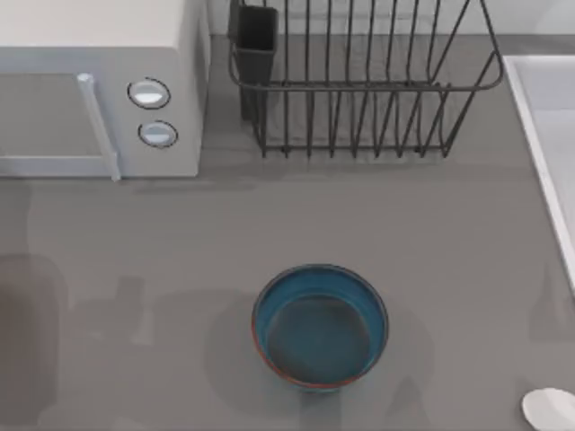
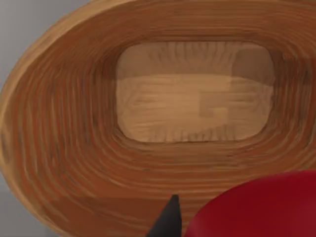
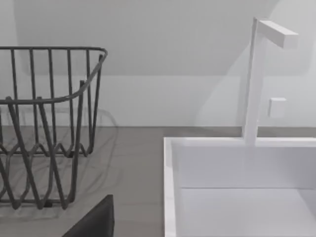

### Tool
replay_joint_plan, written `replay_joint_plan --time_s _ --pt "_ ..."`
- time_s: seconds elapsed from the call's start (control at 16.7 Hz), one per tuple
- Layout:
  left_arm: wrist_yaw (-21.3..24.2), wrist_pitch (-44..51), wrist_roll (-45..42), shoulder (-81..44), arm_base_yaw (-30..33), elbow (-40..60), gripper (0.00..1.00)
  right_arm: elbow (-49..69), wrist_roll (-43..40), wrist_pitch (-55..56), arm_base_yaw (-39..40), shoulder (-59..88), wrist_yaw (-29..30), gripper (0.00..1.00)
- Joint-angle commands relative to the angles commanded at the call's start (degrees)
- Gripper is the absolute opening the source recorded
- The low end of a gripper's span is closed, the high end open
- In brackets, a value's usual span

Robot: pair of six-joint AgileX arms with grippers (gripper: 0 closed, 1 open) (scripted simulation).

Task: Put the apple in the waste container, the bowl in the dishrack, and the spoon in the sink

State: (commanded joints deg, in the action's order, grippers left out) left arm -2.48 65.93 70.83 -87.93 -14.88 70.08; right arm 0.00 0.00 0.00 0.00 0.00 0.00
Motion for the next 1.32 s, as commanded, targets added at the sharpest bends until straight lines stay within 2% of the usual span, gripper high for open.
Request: replay_joint_plan --time_s 0.3,0.6,1.32 --pt "0.0 -11.0 -0.2 -1.8 -0.5 -7.9 0.00 0.0 0.0 0.0 0.0 0.0 0.0 1.00" --pt "0.0 -11.8 -0.2 -2.4 -0.6 -8.7 0.00 0.0 0.0 0.0 0.0 0.0 0.0 1.00" --pt "0.0 -11.8 -0.2 -2.4 -0.6 -8.7 0.90 0.0 0.0 0.0 0.0 0.0 0.0 1.00"
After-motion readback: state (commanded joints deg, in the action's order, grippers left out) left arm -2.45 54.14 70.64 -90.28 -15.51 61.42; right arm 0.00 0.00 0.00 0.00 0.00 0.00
